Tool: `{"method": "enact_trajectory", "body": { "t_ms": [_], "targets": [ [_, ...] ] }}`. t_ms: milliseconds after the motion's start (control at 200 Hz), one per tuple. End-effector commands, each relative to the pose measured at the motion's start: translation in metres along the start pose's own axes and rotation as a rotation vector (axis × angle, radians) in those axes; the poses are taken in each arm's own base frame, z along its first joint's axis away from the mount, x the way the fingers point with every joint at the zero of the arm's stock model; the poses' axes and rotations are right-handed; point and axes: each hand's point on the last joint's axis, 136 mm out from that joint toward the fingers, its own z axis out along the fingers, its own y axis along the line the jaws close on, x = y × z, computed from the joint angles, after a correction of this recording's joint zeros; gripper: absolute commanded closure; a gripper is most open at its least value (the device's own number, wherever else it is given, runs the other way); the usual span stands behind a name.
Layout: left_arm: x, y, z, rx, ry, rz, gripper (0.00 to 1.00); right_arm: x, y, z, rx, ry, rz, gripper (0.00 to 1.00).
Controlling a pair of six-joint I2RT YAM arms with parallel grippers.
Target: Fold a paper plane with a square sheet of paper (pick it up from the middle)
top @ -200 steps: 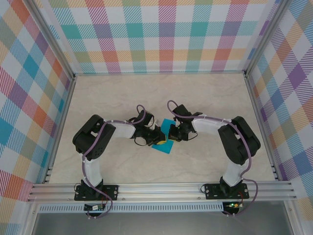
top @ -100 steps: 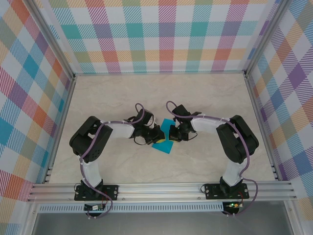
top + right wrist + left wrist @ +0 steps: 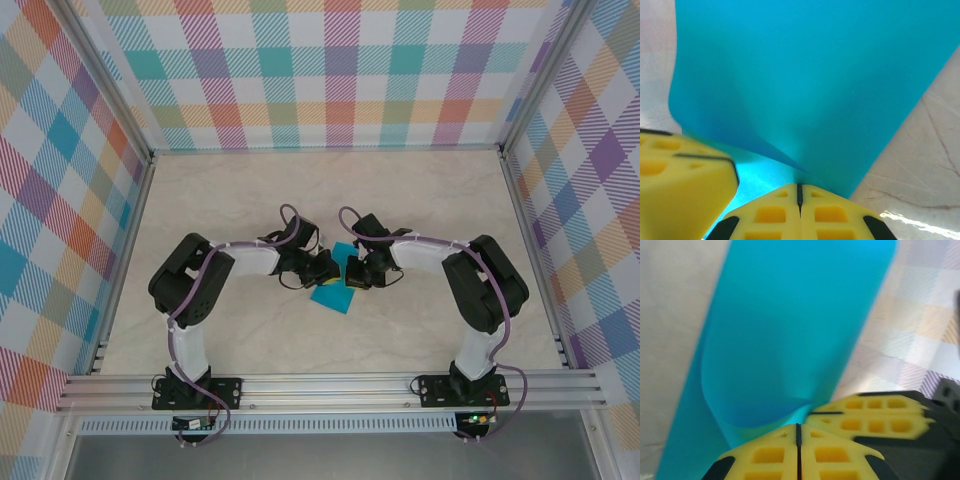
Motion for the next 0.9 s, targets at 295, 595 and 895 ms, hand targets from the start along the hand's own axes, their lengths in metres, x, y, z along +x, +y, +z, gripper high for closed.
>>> {"method": "enact_trajectory", "body": {
  "t_ms": [295,595,895],
  "targets": [
    [-0.018,0.049,-0.006,-0.207,-0.061,-0.032,0.93,0.029,-0.059,0.033,0.205,0.096,0.014,0.98],
    [-0.044,0.058,-0.028,-0.17,-0.094,-0.051,0.92,0.031,-0.06,0.035,0.199,0.097,0.001,0.98],
    [-0.035,-0.004,-0.048,0.028,-0.078,0.065,0.92,0.03,-0.054,0.03,0.172,0.089,-0.006,0.98]
  ]
}}
